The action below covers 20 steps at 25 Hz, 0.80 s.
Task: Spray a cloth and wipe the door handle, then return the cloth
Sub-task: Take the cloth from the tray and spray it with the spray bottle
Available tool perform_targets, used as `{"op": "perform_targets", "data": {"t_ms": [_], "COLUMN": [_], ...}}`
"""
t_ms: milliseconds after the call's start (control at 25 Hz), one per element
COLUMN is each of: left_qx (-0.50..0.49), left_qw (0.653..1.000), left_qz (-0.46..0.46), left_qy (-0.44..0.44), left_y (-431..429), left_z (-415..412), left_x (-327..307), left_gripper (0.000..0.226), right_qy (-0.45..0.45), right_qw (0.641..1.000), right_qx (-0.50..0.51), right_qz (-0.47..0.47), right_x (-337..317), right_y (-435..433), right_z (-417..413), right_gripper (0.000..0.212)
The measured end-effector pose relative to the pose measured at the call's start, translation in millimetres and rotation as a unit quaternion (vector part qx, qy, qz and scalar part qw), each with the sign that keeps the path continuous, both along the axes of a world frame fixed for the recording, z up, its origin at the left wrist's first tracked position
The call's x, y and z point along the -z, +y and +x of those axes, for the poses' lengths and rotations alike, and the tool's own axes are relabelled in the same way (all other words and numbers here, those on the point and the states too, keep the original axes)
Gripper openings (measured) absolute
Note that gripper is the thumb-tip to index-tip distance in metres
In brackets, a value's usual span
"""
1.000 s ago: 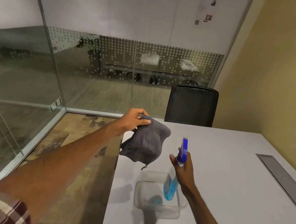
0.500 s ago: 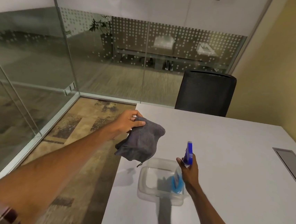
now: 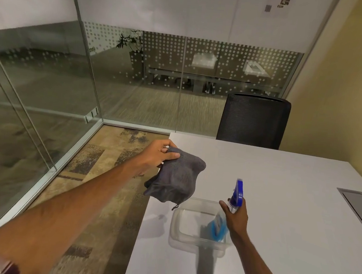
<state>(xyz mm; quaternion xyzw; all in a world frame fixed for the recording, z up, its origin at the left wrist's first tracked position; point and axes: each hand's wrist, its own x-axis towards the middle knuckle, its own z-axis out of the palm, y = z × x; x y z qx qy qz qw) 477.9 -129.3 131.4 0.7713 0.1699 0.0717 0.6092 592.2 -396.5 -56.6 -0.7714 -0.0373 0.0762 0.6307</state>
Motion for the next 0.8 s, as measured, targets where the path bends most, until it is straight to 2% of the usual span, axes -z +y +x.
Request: {"op": "perform_targets", "data": {"t_ms": [120,200,280,360,480,600,720,800], "left_qx": [0.006,0.005,-0.001,-0.003,-0.005,-0.011,-0.032,-0.056], "left_qw": [1.000,1.000,1.000,0.999,0.998,0.998,0.997,0.995], "left_qz": [0.004,0.000,-0.013,-0.025,-0.033,-0.046,-0.057,-0.068], "left_qy": [-0.013,-0.019,-0.028,-0.035,-0.045,-0.049,-0.047,-0.047], "left_y": [-2,-4,-5,-7,-8,-4,7,18], "left_z": [-7,-13,-20,-27,-44,-69,-106,-136], "left_x": [-6,-10,-14,-18,-21,-21,-18,-14], "left_gripper": [0.009,0.010,0.010,0.010,0.010,0.009,0.010,0.009], "right_qy": [0.007,-0.004,-0.033,-0.059,-0.042,-0.001,0.054,0.079], "right_qw": [1.000,0.998,0.987,0.986,0.998,0.989,0.950,0.913], "right_qx": [-0.004,0.055,0.147,0.153,0.027,-0.111,-0.272,-0.367], "right_qz": [-0.021,-0.042,-0.047,-0.024,0.044,0.095,0.143,0.159], "right_x": [1,4,10,12,-8,-53,-88,-97], "right_y": [-9,-16,-20,-13,19,63,101,122], "right_z": [-8,-22,-49,-81,-107,-104,-104,-112], "right_gripper": [0.074,0.080,0.074,0.057,0.041,0.057,0.060,0.048]}}
